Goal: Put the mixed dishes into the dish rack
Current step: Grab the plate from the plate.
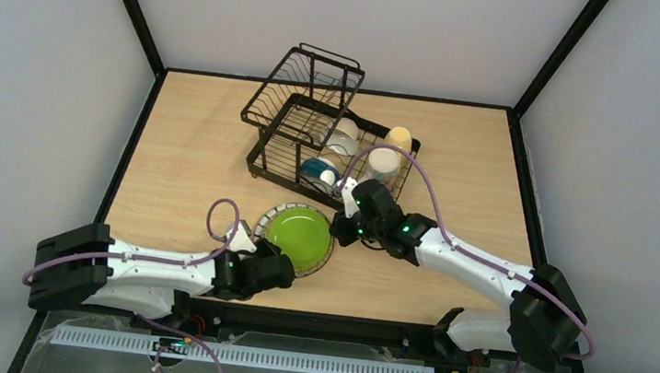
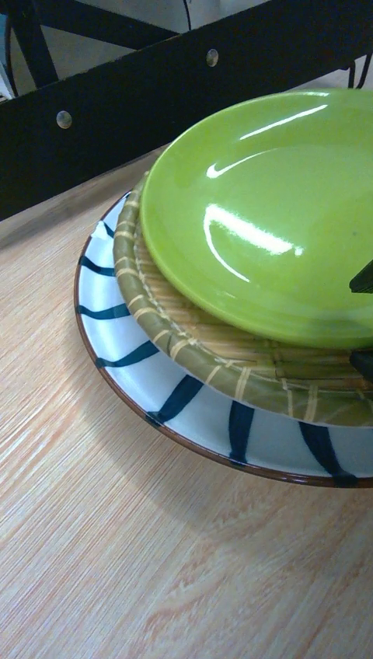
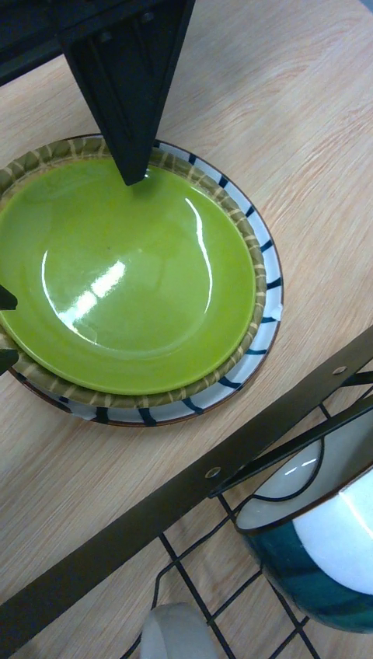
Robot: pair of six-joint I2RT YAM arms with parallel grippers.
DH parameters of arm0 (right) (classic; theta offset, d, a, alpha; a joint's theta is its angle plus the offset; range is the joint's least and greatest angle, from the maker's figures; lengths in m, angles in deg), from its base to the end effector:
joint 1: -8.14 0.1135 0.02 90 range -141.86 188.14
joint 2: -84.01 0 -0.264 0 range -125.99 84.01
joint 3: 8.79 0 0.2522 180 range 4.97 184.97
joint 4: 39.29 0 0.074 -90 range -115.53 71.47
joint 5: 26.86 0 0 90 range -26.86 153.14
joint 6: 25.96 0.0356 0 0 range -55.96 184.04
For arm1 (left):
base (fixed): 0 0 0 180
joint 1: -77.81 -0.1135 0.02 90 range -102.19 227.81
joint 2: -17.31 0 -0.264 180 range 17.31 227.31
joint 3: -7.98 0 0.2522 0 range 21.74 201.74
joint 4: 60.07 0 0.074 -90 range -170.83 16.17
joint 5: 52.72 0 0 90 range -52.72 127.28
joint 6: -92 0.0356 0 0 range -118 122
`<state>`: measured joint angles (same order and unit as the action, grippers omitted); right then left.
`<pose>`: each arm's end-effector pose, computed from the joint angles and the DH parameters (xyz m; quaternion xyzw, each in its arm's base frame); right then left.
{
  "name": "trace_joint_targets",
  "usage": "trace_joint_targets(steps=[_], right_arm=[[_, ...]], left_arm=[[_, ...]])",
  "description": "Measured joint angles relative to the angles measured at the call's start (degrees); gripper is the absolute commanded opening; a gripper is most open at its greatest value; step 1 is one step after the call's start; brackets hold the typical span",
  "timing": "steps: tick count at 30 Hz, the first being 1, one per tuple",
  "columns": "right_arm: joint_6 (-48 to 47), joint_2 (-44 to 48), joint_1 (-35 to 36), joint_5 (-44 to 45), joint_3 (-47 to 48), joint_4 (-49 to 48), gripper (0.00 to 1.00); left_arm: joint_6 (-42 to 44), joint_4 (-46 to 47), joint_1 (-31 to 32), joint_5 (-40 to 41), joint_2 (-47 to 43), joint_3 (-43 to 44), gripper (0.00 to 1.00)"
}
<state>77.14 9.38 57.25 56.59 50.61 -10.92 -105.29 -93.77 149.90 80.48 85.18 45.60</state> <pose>0.1754 0.2087 0.2264 -0.3050 0.8657 0.2481 0.3096 0.0793 -0.1660 0.1412 -0.3530 0.8384 -0.2076 0.3598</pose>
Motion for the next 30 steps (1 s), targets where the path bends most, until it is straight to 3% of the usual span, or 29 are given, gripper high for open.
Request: trace_joint_targets(steps=[3,11,16,30], right_arm=[[0.04,0.20,0.00,0.09,-1.01,-0.46,0.26],[0.09,3.28,0.00,0.70,-2.43,-0.57,0.25],[0.11,4.22,0.00,0.68,-2.43,-0.55,0.24],[0.85,5.27,0.00,0.76,-2.40,0.72,0.23]], left_arm=[[0.37,1.60,0.00,0.61,0.42,-0.87,0.29],[1.07,3.78,0.00,2.16,1.51,-1.29,0.20],[1.38,2.60,0.42,2.34,1.53,-0.52,0.03],[2.93,-3.04,0.50,2.64,1.25,3.52,0.02]])
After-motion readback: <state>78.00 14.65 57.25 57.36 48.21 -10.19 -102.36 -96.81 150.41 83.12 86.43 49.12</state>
